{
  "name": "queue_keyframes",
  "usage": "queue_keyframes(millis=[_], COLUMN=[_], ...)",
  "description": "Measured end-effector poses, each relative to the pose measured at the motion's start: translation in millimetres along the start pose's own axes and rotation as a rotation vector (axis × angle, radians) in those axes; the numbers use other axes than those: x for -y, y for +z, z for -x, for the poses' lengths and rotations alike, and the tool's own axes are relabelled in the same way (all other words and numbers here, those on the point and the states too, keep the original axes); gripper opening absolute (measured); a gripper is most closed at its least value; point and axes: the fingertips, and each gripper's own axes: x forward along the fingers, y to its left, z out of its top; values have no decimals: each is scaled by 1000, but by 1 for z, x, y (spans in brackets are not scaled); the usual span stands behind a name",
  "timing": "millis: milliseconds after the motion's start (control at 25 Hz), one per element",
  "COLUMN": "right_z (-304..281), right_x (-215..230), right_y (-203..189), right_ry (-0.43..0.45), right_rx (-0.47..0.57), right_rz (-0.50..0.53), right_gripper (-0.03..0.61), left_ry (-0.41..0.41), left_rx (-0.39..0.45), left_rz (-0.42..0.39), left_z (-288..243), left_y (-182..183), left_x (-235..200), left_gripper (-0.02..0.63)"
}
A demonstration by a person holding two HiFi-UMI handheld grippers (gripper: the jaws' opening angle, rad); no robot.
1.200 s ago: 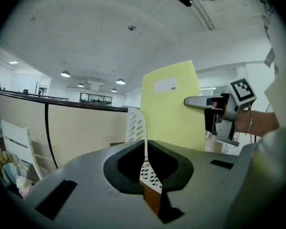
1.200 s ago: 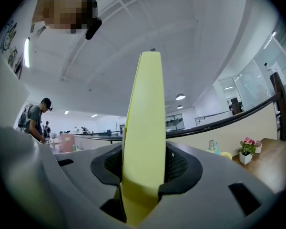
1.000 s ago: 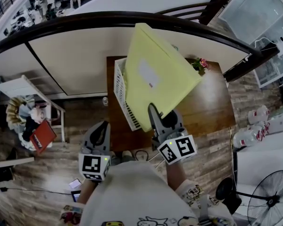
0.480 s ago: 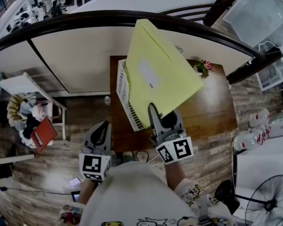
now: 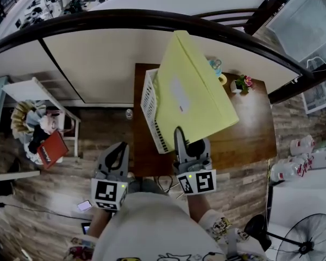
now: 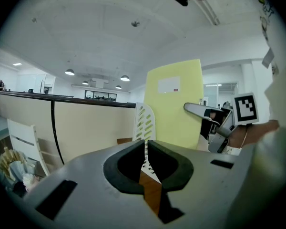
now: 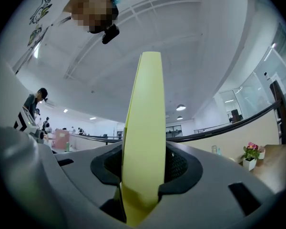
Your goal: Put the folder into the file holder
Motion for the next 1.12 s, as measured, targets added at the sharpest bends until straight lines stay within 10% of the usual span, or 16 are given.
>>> queue_keyframes(millis=[1120], right_z=[-3], right_x=[3], right_y=[-58], right_ry=[13], right_rx=[-59], right_rz=[2], right_gripper=[173], left_ry=[-13], left_rx=[-50], left_rz=[28], left_z=[-15], left_y=[-27], left_x=[5], left_gripper=[18])
